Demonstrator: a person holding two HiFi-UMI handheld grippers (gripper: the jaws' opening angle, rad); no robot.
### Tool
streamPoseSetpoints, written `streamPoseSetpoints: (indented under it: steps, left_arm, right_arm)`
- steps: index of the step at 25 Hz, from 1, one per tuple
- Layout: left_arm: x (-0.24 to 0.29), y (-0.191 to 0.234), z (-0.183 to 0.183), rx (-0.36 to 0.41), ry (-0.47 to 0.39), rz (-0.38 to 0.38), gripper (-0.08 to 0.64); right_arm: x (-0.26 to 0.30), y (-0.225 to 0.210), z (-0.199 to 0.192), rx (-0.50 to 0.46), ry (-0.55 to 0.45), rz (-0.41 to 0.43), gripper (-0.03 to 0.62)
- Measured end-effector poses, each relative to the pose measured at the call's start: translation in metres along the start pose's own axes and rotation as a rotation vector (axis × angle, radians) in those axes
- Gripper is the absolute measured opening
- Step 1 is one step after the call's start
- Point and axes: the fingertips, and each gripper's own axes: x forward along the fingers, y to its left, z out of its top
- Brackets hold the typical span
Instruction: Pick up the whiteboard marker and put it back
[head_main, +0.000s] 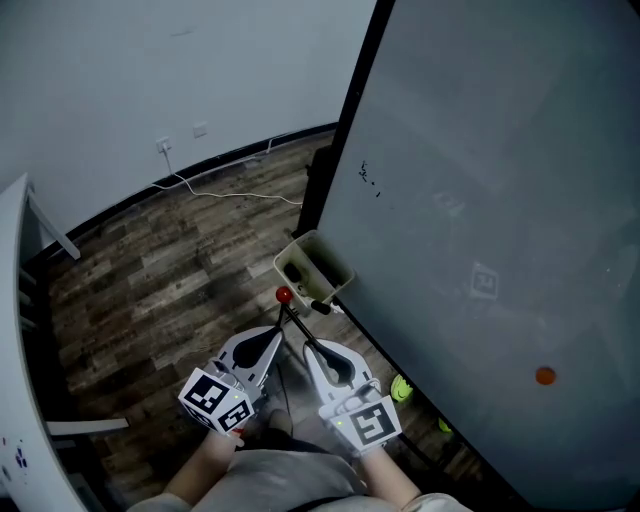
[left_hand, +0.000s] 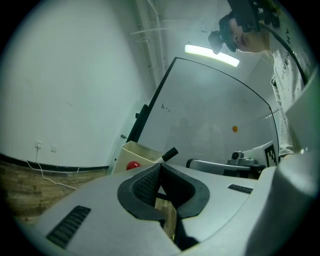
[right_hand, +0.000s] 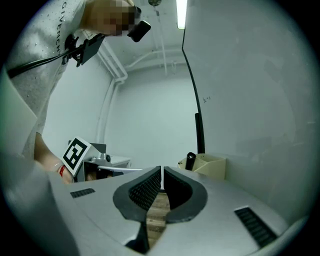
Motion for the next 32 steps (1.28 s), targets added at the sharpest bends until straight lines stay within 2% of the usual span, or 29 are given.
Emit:
streamPoseSetpoints:
  steps: [14,22,32]
  left_arm:
    - [0.023,0.008,-0.006,-0.014,0.024,-0.001,0.015]
    - [0.035,0.013,-0.011,0.016,0.079,-0.041,0.015]
    - [0.044,0.028,-0.014,0.010,0.104,-0.064,0.015]
  right_arm:
    - [0.002,-0.044,0.006,0.032,-0.003,-0.050,0.025]
    - [0.016,-0.054,0.008,0.026,0.002,-0.042,0.123]
    - [0.034,-0.060,0.005,0.043,0.004,-0.052,0.124]
